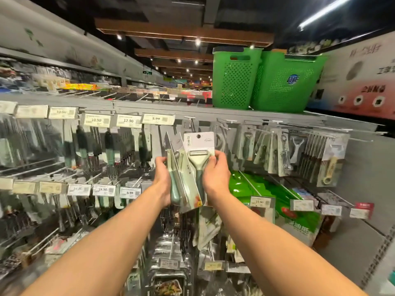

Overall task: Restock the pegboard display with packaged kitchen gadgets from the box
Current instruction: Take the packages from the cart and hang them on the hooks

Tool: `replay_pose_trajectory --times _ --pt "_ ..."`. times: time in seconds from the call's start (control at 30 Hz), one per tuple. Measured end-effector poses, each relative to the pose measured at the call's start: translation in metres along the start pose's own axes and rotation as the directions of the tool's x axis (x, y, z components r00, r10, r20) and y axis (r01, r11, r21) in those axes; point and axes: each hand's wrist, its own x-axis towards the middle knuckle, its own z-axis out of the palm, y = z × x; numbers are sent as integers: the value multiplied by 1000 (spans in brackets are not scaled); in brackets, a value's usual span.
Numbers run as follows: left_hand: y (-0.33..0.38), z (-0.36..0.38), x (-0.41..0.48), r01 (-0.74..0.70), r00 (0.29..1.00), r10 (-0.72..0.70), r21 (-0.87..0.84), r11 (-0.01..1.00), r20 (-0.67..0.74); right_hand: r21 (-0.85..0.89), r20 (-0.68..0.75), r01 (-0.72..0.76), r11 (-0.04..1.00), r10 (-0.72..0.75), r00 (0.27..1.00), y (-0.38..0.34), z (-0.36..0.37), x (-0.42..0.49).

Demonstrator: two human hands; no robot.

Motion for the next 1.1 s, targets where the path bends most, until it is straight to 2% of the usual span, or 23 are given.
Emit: replay_pose_trajectory --times 0.13,0.57,0.93,1.1 --pt "0 -5 16 31 999 -32 38 999 16 -14 12 13 1000 -13 1000 -1 15 15" --pt "19 -3 71 52 998 -52 1 999 26 -36 32 16 999 -15 999 10 50 74" --pt "14 -9 113 30 999 -31 -12 999 -22 -24 43 12 1000 -11 999 33 73 103" --pt "16 -12 133 5 998 -2 42 999 -62 -87 8 -5 996 6 1000 42 83 121"
